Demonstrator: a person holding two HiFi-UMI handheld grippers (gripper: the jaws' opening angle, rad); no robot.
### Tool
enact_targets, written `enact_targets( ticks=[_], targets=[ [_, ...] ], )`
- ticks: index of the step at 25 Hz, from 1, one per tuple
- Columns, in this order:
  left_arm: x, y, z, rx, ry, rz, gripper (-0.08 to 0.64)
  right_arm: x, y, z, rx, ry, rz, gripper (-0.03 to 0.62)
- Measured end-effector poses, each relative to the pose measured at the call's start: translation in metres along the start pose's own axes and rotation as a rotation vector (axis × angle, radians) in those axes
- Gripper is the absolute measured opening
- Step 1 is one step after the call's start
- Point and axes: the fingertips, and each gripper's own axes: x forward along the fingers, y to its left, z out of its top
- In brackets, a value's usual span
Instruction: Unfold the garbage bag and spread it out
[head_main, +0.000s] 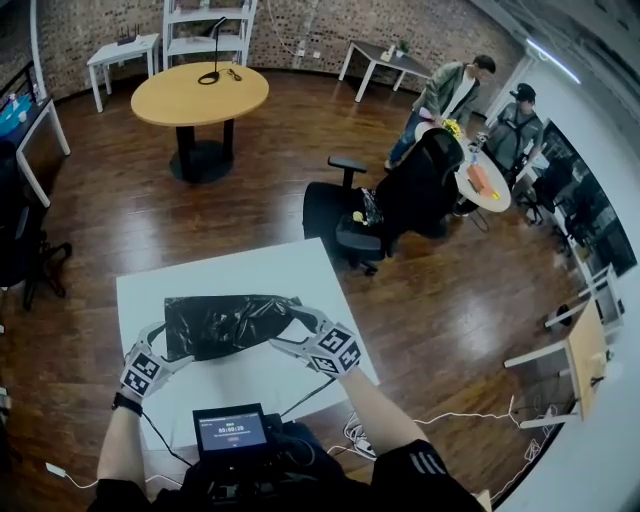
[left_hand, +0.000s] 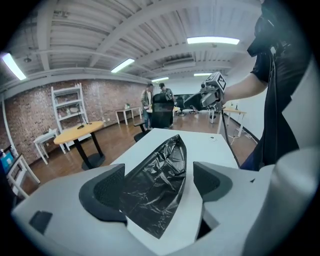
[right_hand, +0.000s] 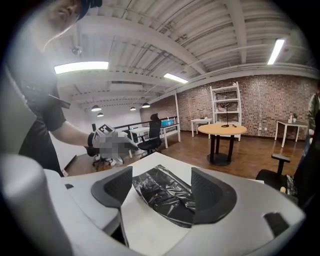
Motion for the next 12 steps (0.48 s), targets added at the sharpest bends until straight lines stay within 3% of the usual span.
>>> enact_targets(
  ticks=[4, 12],
  targets=[
    [-0.014, -0.026, 0.005, -0.030, -0.024, 0.033, 0.436, -0.025, 0.017, 0.016, 0.080, -0.109, 0.004, 0.373],
    [-0.054, -0.123, 0.028, -0.152, -0.131, 0.150, 0.434, -0.094, 0.062, 0.005, 0.112, -0.214, -0.013, 0.365]
  ],
)
